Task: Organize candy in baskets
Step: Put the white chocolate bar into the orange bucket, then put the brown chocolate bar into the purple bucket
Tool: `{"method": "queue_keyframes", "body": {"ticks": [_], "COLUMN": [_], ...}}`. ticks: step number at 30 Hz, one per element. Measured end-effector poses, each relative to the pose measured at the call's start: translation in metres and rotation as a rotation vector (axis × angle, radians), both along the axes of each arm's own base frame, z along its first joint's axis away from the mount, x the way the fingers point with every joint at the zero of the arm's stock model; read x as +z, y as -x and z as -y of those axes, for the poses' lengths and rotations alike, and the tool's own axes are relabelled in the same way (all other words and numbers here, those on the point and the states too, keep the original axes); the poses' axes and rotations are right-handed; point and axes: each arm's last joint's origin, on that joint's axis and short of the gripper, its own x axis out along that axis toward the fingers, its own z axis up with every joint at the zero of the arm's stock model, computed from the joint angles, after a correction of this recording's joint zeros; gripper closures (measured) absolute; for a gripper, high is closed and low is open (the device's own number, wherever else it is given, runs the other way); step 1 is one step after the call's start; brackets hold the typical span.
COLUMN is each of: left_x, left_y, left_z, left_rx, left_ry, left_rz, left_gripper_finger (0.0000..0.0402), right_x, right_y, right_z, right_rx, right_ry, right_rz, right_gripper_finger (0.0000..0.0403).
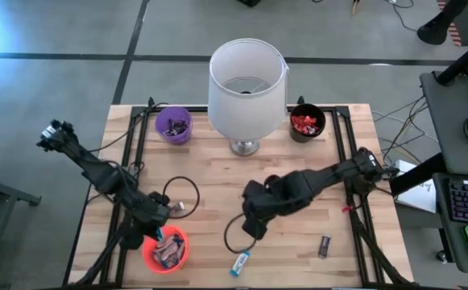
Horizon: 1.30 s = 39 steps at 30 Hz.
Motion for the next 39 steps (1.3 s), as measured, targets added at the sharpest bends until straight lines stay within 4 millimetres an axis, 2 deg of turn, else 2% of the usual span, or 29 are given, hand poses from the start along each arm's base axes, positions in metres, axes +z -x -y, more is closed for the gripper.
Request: {"method": "queue_keyframes", "body": {"ticks": [5, 11, 18, 25, 33, 39], "left_x": [-0.001, -0.011, -0.021, -0.028, -0.019, -0.005], "left_y": [-0.008, -0.016, -0.027, -0.032, -0.027, -0.015], "left_z": [0.012, 0.021, 0.030, 0.034, 0.028, 0.015], "left_rx": [0.014, 0.094, 0.189, 0.236, 0.264, 0.294], "left_ry": [0.007, -0.014, 0.020, 0.024, 0.013, -0.006], "left_rz": [0.027, -0.030, -0.108, -0.163, -0.088, -0.018], "left_gripper_finger": [0.0396, 0.0388, 0.0330, 0.0272, 0.0256, 0.0255], "right_x": [0.000, 0.000, -0.005, -0.011, -0.035, -0.071], "right_y": [0.010, 0.023, 0.050, 0.071, 0.096, 0.117], "right_z": [-0.025, -0.048, -0.061, -0.088, -0.117, -0.128], "right_rx": [-0.009, 0.026, -0.049, -0.084, -0.283, -0.561], "right_ry": [-0.033, -0.036, 0.068, 0.069, 0.083, 0.118], "right_rz": [0.001, -0.011, -0.133, -0.142, -0.164, -0.209], "right_gripper_finger": [0.0243, 0.0241, 0.0231, 0.0211, 0.0208, 0.0208]}}
